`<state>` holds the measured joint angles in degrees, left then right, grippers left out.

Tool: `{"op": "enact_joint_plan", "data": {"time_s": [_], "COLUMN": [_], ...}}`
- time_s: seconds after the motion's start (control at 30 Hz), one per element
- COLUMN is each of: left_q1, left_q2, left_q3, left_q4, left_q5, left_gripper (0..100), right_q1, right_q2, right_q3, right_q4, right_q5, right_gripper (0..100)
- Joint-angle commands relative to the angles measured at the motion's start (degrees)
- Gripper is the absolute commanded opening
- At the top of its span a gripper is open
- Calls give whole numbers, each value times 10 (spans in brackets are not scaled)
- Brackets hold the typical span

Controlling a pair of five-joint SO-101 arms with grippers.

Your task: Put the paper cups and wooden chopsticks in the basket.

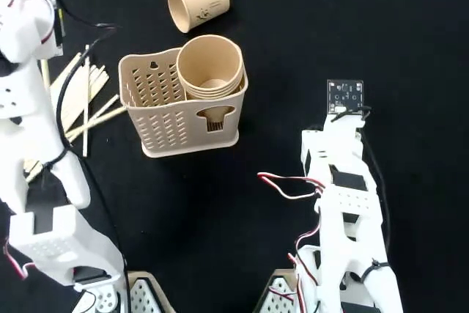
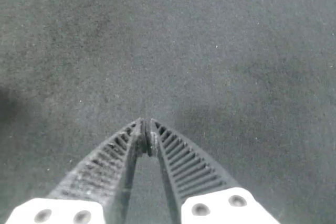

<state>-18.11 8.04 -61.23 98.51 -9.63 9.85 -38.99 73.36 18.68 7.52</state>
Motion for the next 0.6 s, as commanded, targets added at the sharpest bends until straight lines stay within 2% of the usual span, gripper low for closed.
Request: {"op": "enact_joint_plan", "data": {"time_s": [0.0, 0.27, 0.57], "left_q1": [14, 55, 88], "left_q2": [-55, -167, -257], "left_q3": [-3, -1, -1], "left_q4": [-7, 18, 16], "left_q5": [22, 45, 110], "left_gripper": [29, 29, 29], "right_q1": [-9, -9, -9], "right_q2": [-14, -15, -15], "right_q3": [-1, -1, 0], "right_q4": [-11, -11, -11], "right_q5": [1, 1, 1], "right_gripper": [12, 12, 12]}}
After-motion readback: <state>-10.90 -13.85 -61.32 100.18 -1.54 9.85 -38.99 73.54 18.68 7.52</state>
